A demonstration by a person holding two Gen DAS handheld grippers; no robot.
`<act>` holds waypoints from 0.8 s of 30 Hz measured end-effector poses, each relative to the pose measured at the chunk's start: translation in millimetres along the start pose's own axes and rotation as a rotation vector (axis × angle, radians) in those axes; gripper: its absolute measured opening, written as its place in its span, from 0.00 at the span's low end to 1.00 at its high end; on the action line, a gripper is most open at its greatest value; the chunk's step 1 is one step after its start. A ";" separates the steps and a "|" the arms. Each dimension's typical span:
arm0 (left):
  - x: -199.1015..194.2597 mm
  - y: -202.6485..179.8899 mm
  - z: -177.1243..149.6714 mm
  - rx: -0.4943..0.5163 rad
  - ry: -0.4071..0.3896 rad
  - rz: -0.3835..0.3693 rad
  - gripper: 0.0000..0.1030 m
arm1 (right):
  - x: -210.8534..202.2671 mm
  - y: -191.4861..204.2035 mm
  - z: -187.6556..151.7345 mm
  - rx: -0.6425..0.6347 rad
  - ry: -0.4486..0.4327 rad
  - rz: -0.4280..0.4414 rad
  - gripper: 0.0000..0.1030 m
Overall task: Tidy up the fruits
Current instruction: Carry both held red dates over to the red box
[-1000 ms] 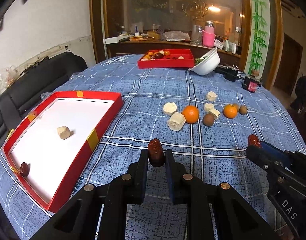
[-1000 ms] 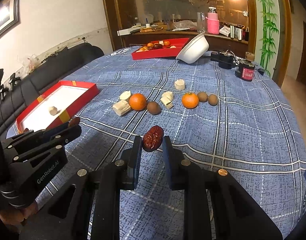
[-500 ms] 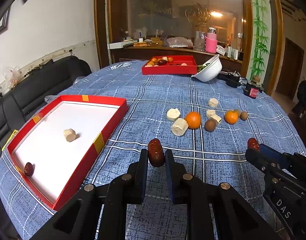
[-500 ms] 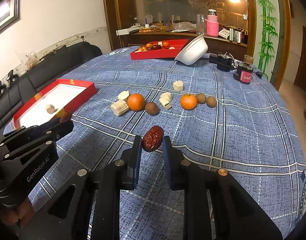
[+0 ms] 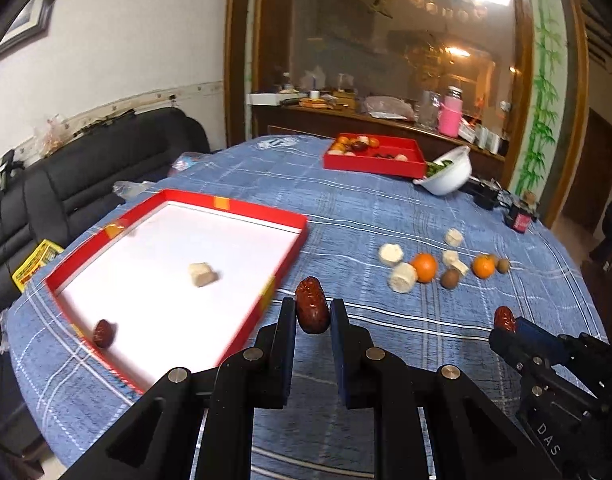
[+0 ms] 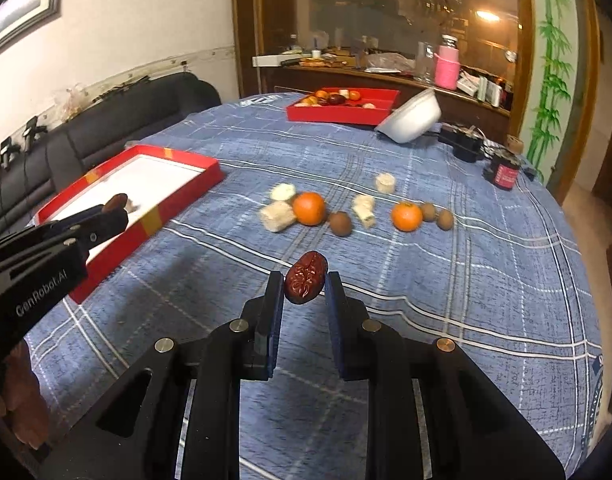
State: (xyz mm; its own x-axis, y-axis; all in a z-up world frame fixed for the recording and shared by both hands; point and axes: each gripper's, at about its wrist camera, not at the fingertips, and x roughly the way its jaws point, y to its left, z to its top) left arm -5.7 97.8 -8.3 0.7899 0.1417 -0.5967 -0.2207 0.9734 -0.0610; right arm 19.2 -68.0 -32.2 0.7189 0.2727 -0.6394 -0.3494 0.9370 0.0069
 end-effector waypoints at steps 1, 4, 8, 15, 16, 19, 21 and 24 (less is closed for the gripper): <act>-0.9 5.8 0.5 -0.009 -0.001 0.008 0.16 | -0.6 4.5 1.3 -0.008 -0.002 0.006 0.19; -1.3 23.2 1.1 -0.036 0.002 0.036 0.16 | -1.4 18.1 4.3 -0.032 -0.006 0.023 0.19; 0.0 41.1 -2.1 -0.066 0.022 0.076 0.16 | -1.5 35.2 7.2 -0.053 -0.011 0.052 0.19; 3.6 66.2 -6.0 -0.097 0.046 0.145 0.16 | -3.0 61.0 14.7 -0.087 -0.027 0.098 0.19; 3.5 69.4 -6.4 -0.104 0.046 0.149 0.16 | -2.9 65.8 16.3 -0.095 -0.030 0.105 0.19; 3.6 79.0 -7.6 -0.118 0.051 0.163 0.16 | -3.0 76.4 18.7 -0.109 -0.032 0.121 0.19; 4.7 85.2 -8.5 -0.124 0.057 0.172 0.16 | -2.7 83.9 20.5 -0.120 -0.034 0.132 0.19; 6.0 97.3 -9.2 -0.142 0.060 0.188 0.16 | 0.0 94.4 23.7 -0.129 -0.034 0.151 0.19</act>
State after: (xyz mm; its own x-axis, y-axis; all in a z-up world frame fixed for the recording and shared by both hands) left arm -27.7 191.7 -25.2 0.6923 0.3033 -0.6547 -0.4425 0.8952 -0.0533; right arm 0.5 25.6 -13.3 0.6714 0.4174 -0.6123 -0.5275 0.8496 0.0008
